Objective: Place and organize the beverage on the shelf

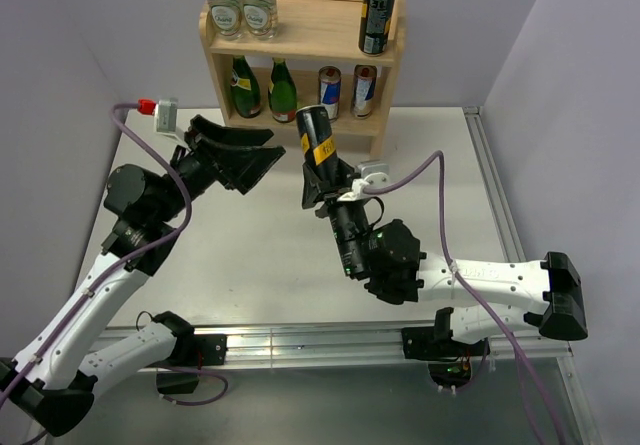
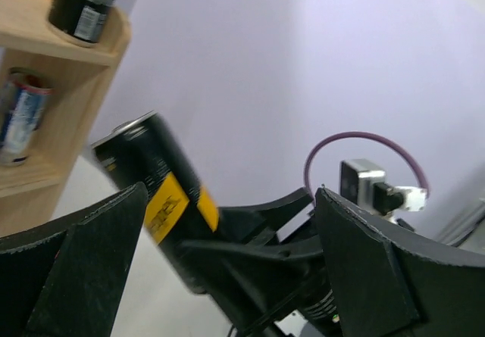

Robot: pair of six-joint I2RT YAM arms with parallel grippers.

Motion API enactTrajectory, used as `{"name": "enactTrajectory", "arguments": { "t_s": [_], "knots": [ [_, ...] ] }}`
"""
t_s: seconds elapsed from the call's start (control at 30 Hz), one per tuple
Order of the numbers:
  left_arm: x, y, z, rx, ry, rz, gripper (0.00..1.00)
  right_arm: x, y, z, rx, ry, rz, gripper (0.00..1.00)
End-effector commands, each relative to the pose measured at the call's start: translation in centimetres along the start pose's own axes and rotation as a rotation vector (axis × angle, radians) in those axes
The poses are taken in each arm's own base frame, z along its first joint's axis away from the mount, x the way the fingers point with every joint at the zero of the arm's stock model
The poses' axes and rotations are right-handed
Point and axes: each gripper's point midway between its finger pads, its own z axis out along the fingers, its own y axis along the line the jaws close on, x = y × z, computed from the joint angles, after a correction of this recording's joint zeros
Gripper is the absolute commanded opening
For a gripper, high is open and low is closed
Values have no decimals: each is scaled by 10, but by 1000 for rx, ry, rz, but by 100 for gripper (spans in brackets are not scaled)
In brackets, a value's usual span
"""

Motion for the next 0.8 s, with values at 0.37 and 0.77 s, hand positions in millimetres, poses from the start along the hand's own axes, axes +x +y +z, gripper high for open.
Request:
{"name": "enactTrajectory", "arguments": {
  "t_s": [0.37,0.77],
  "knots": [
    [20,16,12,5,66,-21,99,-25,19,-9,-45,-29,138,0],
    [41,45,21,-47,101,-42,99,-29,34,-17,-75,-35,141,0]
  ]
}}
